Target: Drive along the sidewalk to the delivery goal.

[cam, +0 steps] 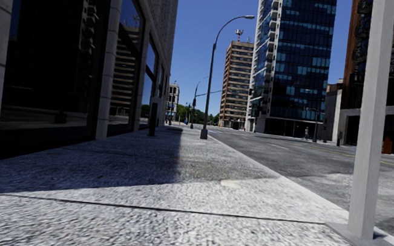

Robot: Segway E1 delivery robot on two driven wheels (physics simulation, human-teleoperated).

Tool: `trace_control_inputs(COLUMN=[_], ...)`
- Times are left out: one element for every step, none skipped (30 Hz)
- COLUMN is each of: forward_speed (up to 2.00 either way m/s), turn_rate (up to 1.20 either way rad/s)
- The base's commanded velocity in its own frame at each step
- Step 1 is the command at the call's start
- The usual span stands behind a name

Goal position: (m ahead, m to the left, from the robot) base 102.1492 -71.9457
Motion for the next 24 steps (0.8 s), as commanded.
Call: trace_control_inputs(forward_speed=[2.00,2.00,2.00,2.00,2.00,2.00,2.00,2.00,2.00,2.00,2.00,2.00,2.00,2.00,2.00,2.00,2.00,2.00,2.00,2.00,2.00,2.00,2.00,2.00], turn_rate=[0.00,0.00,0.00,0.00,0.00,0.00,0.00,0.00,0.00,0.00,0.00,0.00,0.00,0.00,0.07,0.14,0.18,0.19,0.19,0.20,0.23,0.25,0.26,0.26])
